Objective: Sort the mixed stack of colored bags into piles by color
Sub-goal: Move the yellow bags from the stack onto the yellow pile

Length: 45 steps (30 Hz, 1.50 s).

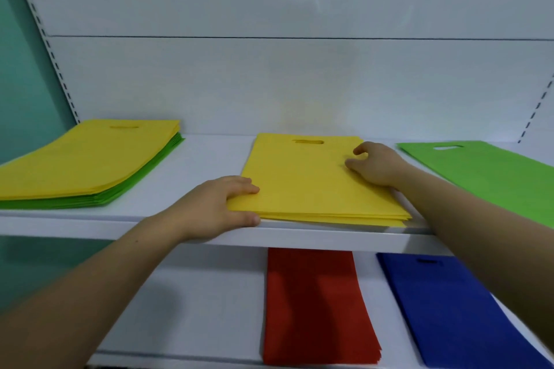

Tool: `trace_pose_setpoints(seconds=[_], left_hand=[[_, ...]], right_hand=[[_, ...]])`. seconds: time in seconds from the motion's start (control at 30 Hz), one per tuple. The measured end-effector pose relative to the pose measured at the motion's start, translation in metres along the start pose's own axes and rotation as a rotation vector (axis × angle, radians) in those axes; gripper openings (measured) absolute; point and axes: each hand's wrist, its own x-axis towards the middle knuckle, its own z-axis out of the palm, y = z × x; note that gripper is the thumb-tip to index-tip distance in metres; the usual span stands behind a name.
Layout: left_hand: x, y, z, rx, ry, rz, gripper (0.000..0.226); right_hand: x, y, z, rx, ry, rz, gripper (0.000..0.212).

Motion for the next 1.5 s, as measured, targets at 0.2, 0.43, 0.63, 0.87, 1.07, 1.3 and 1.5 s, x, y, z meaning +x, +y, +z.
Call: trace_pose_setpoints(seconds=[0.2,0.43,0.63,0.87,1.07,1.3,1.5], left_hand=[[-0.001,0.000,0.001,-0.015,0.003,-0.025,0.091],[0.008,0.005,-0.015,-0.004,0.011,-0.070,0.062],[0.015,-0.013,-0.054,0.130,0.045,-0.172,0.063],[-0.009,-0.071,-0.097,0.237,0.074,-0.276,0.068],[-0.055,-0.150,-0.139,0.205,0.122,-0.367,0.066],[-0.103,-0.251,-0.185,0.163,0.138,-0.503,0.066],[-0.117,-0.294,-0.193,0.197,-0.012,-0.492,0.073]], right_hand=[[-0.004,0.000,0.004,-0.145,-0.038,-0.031,0.049],[0.004,-0.028,-0.015,-0.202,-0.071,-0.091,0.057],[0.014,-0.094,-0.006,-0.190,-0.070,-0.216,0.060],[0.018,-0.185,0.031,-0.189,-0.092,-0.302,0.061],[0.008,-0.282,0.084,-0.155,-0.120,-0.372,0.061],[0.001,-0.383,0.158,-0.149,-0.167,-0.315,0.064],[0.004,-0.403,0.182,-0.094,-0.096,-0.039,0.078]])
